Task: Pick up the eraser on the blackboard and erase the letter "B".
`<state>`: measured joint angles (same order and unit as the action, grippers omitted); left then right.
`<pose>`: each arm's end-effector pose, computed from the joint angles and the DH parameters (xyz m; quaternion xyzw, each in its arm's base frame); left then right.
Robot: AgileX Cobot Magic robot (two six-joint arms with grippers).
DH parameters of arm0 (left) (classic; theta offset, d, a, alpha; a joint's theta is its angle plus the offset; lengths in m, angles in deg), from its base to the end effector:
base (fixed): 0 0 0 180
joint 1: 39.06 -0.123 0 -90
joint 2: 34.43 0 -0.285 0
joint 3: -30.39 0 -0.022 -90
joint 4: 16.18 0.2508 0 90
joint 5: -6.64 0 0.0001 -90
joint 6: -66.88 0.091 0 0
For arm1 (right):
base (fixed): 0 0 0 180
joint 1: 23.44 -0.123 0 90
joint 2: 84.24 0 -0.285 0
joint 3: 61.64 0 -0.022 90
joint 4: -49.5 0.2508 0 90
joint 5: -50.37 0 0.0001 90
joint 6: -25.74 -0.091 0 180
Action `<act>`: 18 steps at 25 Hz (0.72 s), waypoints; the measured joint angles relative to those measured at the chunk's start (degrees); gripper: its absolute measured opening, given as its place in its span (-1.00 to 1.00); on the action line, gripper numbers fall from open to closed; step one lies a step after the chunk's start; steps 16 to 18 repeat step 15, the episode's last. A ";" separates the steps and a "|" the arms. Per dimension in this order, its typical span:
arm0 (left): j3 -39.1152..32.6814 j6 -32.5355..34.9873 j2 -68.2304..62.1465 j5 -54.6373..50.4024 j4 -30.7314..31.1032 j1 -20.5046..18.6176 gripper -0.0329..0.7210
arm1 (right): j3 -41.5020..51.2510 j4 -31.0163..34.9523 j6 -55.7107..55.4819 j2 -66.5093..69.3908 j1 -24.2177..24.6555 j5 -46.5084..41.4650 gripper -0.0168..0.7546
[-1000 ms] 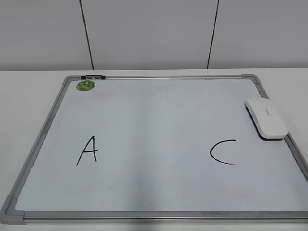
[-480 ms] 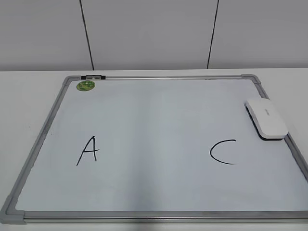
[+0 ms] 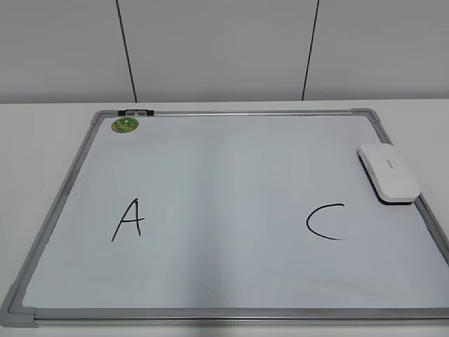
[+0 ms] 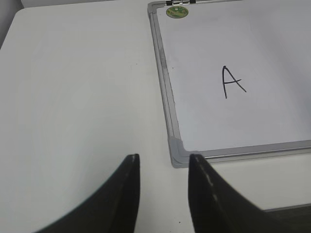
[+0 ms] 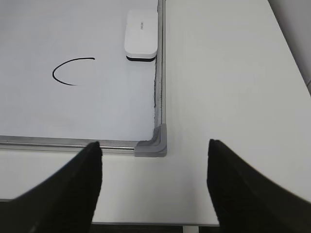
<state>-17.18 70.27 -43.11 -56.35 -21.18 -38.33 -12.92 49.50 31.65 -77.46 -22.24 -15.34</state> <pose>-0.0063 -0.0070 0.2794 0.0335 0.8612 -0.0318 0.5061 -0.0110 0.0002 0.2696 -0.0358 0.8705 -0.0304 0.4899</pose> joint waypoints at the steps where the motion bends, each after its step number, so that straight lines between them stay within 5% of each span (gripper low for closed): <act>1: 0.00 0.00 0.00 0.00 0.00 0.00 -0.23 | 0.00 0.00 0.00 0.00 0.00 0.00 0.34; 18: 0.00 0.00 0.00 0.00 0.00 0.00 -0.27 | 0.00 0.00 0.00 0.00 0.00 0.00 0.34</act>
